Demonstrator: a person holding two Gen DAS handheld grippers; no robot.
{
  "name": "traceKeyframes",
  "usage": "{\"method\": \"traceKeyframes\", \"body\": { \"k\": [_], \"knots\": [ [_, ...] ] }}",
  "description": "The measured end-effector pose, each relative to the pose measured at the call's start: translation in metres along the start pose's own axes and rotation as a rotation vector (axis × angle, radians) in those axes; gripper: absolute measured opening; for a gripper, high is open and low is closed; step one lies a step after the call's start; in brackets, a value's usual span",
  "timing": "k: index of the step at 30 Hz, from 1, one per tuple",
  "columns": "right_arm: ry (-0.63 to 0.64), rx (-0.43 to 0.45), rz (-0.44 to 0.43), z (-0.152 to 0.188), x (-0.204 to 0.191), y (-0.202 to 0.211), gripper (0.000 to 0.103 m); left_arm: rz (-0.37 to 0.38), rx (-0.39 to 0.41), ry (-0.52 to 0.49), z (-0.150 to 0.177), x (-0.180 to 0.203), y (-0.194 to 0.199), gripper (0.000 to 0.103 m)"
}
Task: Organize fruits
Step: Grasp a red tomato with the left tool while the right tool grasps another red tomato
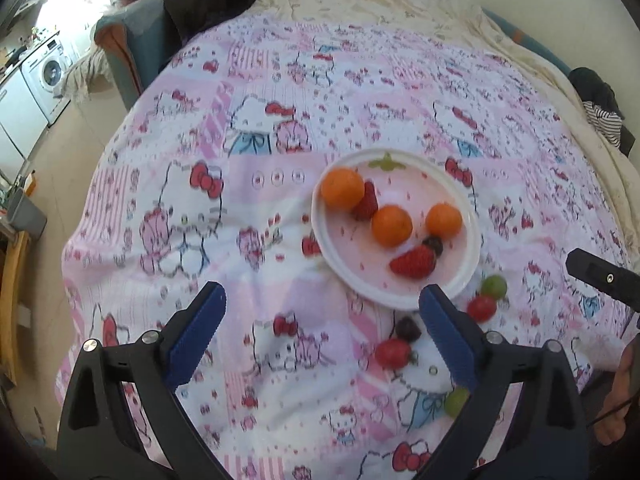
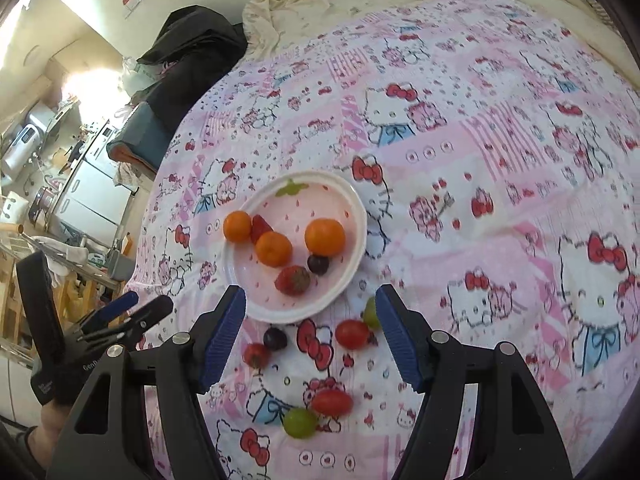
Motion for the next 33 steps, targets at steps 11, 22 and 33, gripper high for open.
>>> {"method": "traceKeyframes", "body": {
  "k": [11, 22, 33],
  "knots": [
    [-0.054, -0.081, 0.042, 0.037, 0.022, -0.008, 0.070, 0.045, -0.092, 0.041, 0.029, 0.008, -0.011, 0.096],
    [-0.204, -0.124, 0.060, 0.037, 0.054, -0.019, 0.070, 0.106, -0.252, 0.041, 0.059, 0.025, -0.053, 0.084],
    [-0.202, -0.139, 0.092, 0.036, 0.061, -0.025, 0.070, 0.094, -0.262, -0.215, 0.067, 0.073, -0.083, 0.047]
  ]
}}
Point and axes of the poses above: each gripper's, at about its wrist camera, not at the fingertips, and y roughly against the way its jaws point, x to its right, z to its underside, the point moved 9 cm from there along -y, roughly the way its jaws point, and after that the axes turned 7 degrees about -y, right-handed, at the moved point
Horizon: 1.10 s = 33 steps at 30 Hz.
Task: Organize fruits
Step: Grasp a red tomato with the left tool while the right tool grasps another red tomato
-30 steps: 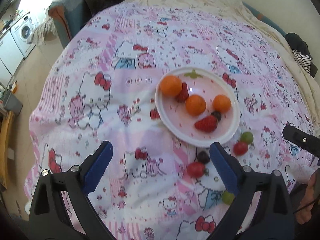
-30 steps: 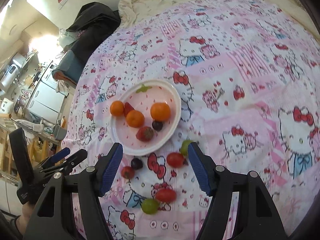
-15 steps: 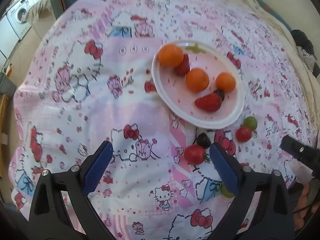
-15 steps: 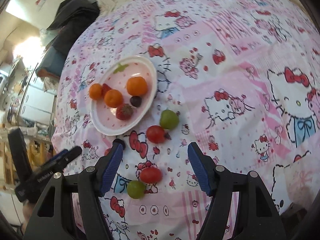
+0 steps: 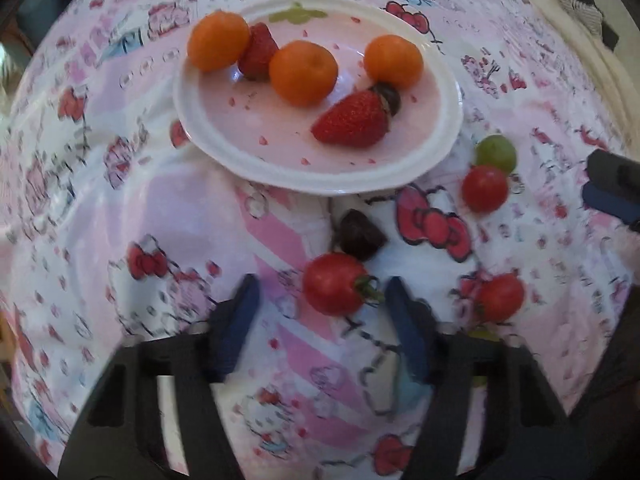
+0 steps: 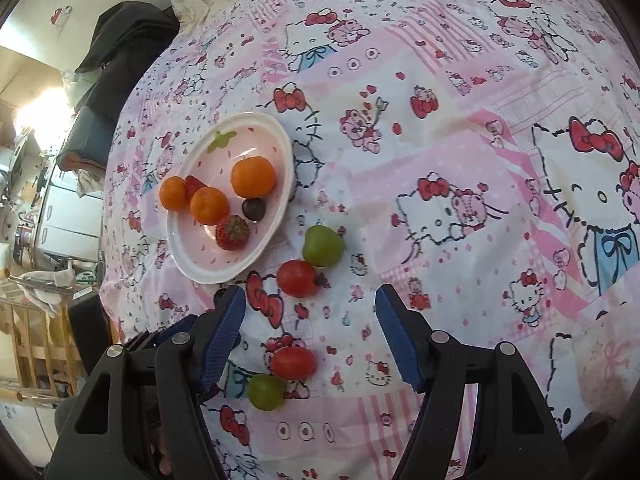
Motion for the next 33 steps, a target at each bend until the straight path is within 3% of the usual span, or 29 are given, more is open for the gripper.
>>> {"method": "traceKeyframes", "body": {
  "k": [4, 8, 13, 17, 20, 27, 33],
  "knots": [
    [-0.019, -0.009, 0.004, 0.000, 0.007, -0.002, 0.070, 0.065, 0.020, 0.049, -0.007, -0.002, 0.004, 0.026],
    [-0.024, -0.005, -0.006, -0.003, 0.007, 0.000, 0.070, 0.035, 0.028, 0.029, -0.007, -0.004, 0.017, 0.025],
    [-0.063, -0.047, -0.057, 0.002, 0.006, -0.005, 0.070, 0.057, 0.072, 0.120, -0.003, -0.023, 0.043, 0.025],
    [0.018, -0.074, 0.008, 0.013, 0.000, -0.015, 0.069, 0.031, 0.107, 0.161, 0.000, -0.039, 0.060, 0.025],
    [0.060, -0.110, 0.016, 0.025, -0.006, -0.023, 0.061, 0.009, 0.098, 0.183, 0.007, -0.049, 0.060, 0.025],
    [0.133, -0.245, 0.023, 0.064, -0.022, -0.055, 0.051, 0.009, 0.106, 0.206, 0.014, -0.052, 0.067, 0.025],
    [0.191, -0.217, 0.092, 0.066, -0.021, -0.059, 0.039, 0.011, 0.110, 0.197, 0.020, -0.045, 0.069, 0.025]
  ]
}}
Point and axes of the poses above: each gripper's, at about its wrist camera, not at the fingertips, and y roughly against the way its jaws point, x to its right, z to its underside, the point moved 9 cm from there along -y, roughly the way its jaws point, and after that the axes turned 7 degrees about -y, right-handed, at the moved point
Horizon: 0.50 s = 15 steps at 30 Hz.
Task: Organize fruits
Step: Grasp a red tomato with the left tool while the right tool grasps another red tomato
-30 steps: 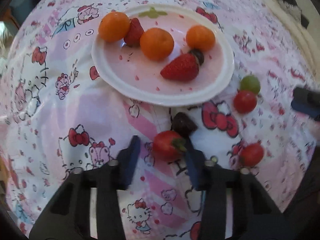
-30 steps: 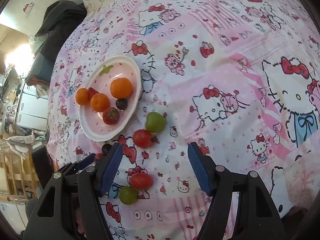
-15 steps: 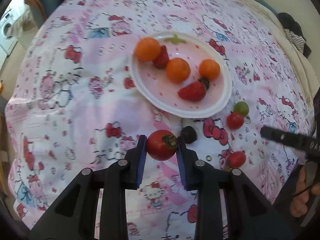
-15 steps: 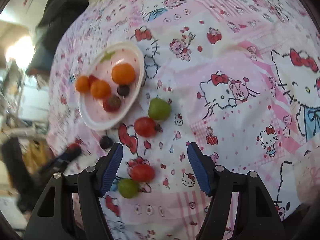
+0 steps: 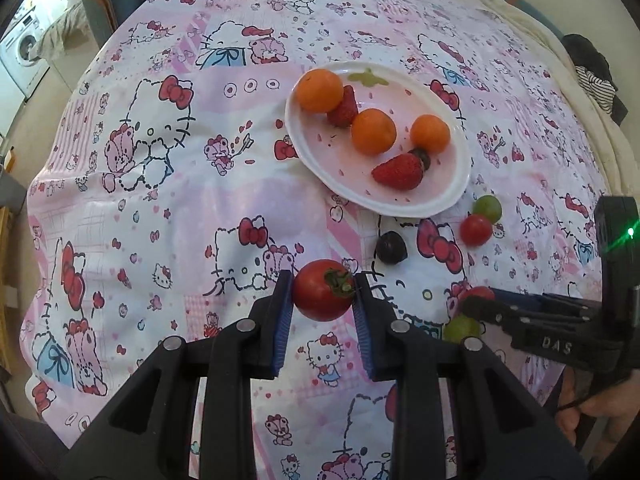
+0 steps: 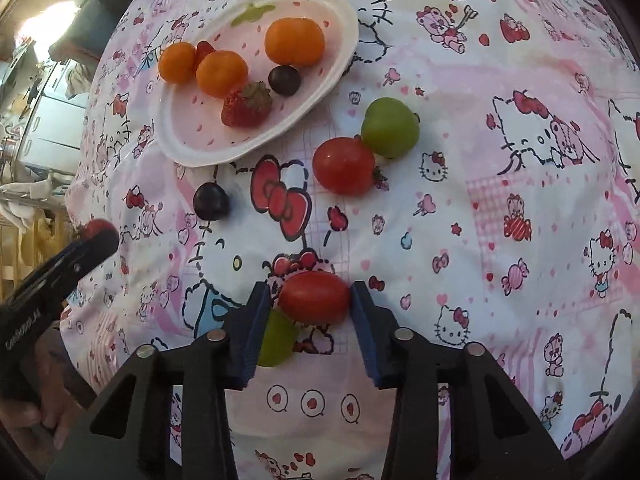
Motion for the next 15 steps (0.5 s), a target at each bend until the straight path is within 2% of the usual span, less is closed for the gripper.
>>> {"method": "traceKeyframes", "body": {
  "k": [7, 12, 15],
  "knots": [
    [-0.012, 0.049, -0.029, -0.005, 0.005, 0.015, 0.038, -0.040, 0.023, -0.018, -0.003, -0.002, 0.003, 0.025],
    [-0.051, 0.180, -0.104, -0.022, 0.004, 0.050, 0.038, -0.059, 0.044, 0.003, -0.007, -0.011, 0.007, 0.025],
    [-0.050, 0.265, -0.087, -0.032, 0.007, 0.071, 0.038, -0.078, 0.049, 0.041, -0.010, -0.022, 0.010, 0.025]
  ]
}}
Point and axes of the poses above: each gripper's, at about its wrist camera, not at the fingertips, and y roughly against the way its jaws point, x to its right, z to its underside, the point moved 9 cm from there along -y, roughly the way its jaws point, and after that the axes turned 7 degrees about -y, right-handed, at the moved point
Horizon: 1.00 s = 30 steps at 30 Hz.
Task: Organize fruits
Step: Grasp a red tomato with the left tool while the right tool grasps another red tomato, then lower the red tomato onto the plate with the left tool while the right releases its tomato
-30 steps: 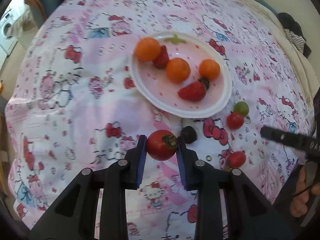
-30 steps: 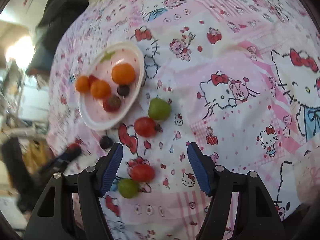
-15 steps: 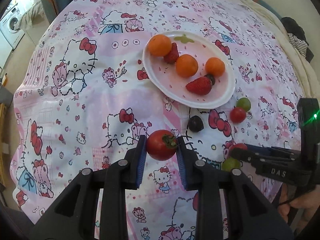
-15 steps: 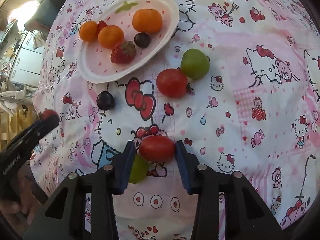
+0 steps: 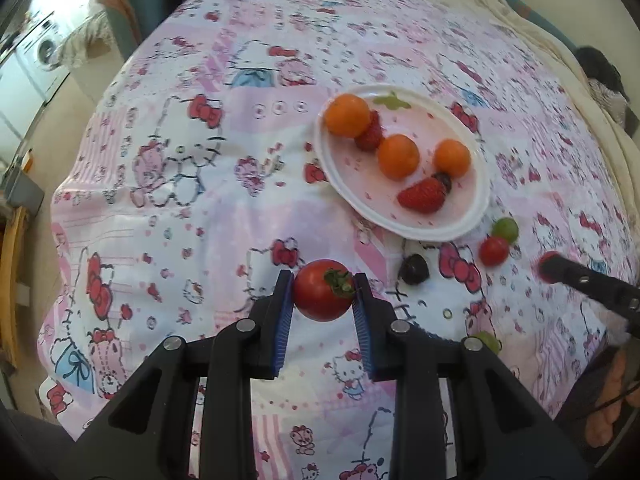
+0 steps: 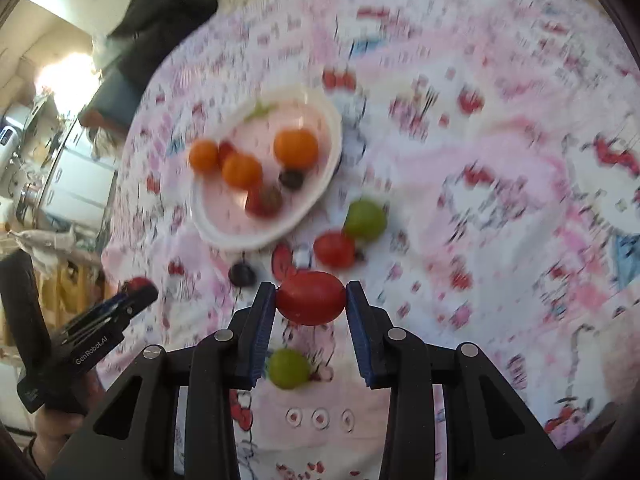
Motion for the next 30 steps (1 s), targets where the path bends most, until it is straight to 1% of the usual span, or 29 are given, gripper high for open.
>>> {"method": "traceKeyframes", "body": {
  "k": [4, 6, 8, 11, 14, 18, 22, 26, 30],
  "knots": [
    [-0.013, 0.074, -0.009, -0.015, 0.003, 0.018, 0.038, 0.003, 0.005, 0.063, -0.008, -0.015, 0.004, 0.025],
    [-0.015, 0.109, -0.025, -0.024, 0.000, 0.026, 0.038, 0.007, 0.023, 0.079, -0.018, -0.020, 0.010, 0.025],
    [-0.005, 0.145, -0.059, -0.033, -0.007, 0.035, 0.038, 0.010, 0.056, 0.096, -0.029, -0.024, 0.018, 0.025],
    [0.015, 0.196, -0.113, -0.051, -0.020, 0.047, 0.038, 0.024, 0.096, 0.105, -0.045, -0.026, 0.027, 0.025],
    [0.040, 0.223, -0.143, -0.066, -0.031, 0.053, 0.038, 0.026, 0.115, 0.076, -0.063, -0.022, 0.030, 0.025],
    [0.031, 0.221, -0.171, -0.083, -0.037, 0.049, 0.038, 0.031, 0.136, 0.014, -0.086, -0.014, 0.034, 0.025],
    [0.047, 0.204, -0.161, -0.097, -0.044, 0.037, 0.038, 0.018, 0.157, -0.048, -0.108, -0.006, 0.032, 0.025],
    [0.073, 0.184, -0.152, -0.113, -0.052, 0.019, 0.038, 0.028, 0.150, -0.082, -0.129, 0.002, 0.018, 0.025],
    [0.076, 0.145, -0.138, -0.125, -0.053, -0.007, 0.038, 0.041, 0.125, -0.100, -0.146, 0.012, -0.006, 0.025]
  ]
}}
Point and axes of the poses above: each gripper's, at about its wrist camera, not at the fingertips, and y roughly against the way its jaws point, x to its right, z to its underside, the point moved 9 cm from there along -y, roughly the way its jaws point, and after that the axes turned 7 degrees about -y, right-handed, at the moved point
